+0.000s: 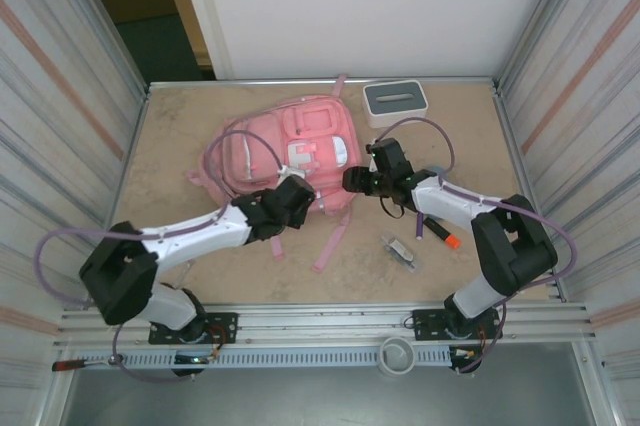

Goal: Pack books, pencil case, and school supplies into a backpack

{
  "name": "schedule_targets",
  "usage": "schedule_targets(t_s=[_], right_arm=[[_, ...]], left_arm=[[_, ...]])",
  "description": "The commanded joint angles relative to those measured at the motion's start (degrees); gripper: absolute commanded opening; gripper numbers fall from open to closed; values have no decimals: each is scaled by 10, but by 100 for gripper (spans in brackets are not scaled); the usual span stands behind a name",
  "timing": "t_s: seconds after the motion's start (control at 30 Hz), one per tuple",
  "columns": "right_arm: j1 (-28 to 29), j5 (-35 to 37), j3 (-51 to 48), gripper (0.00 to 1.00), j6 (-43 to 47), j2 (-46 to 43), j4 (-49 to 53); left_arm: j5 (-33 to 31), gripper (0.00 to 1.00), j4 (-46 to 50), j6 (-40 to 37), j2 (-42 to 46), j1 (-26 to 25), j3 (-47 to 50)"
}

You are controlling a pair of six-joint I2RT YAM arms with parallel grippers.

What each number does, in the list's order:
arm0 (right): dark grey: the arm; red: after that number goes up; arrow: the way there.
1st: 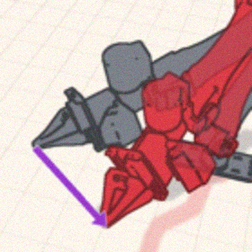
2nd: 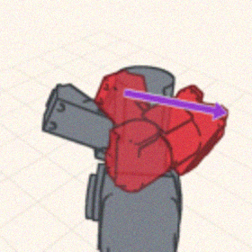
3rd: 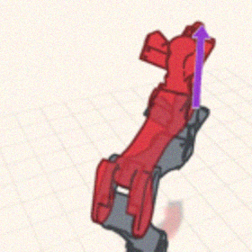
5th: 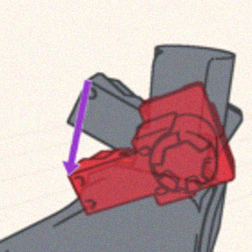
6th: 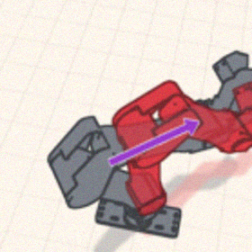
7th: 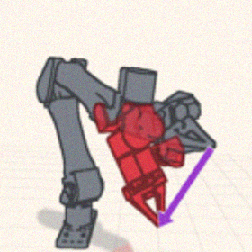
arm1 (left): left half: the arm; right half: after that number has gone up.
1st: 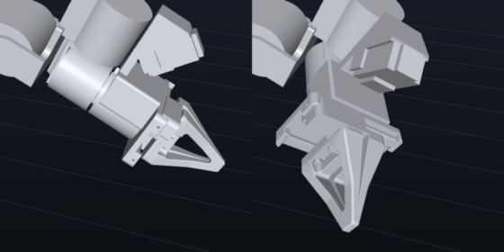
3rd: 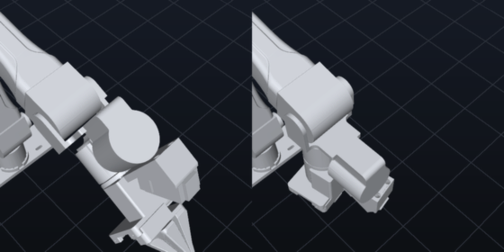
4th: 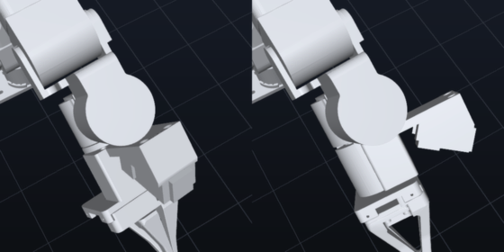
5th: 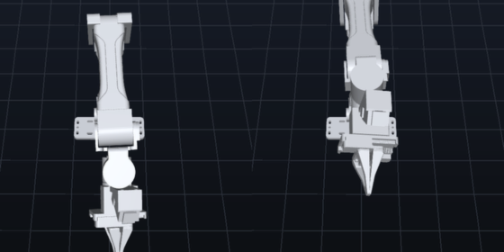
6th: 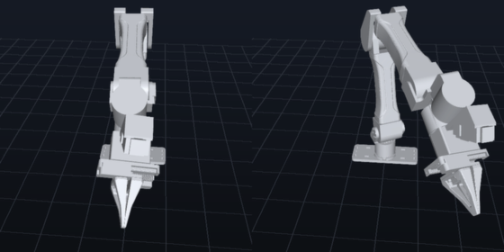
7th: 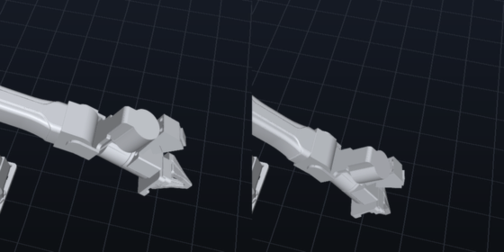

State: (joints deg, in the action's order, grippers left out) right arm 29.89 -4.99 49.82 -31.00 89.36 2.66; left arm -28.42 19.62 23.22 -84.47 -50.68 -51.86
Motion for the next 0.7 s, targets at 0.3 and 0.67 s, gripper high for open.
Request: schedule_targets(t_s=[0.3,0.67], right_arm=[[-7,-2,-25,66,-4,-26,-27],[-8,-9,-29,66,-8,-17,-34]], left_arm=[[-97,41,58,6,-109,-6,-88],[-111,37,64,12,-140,-5,-89]])
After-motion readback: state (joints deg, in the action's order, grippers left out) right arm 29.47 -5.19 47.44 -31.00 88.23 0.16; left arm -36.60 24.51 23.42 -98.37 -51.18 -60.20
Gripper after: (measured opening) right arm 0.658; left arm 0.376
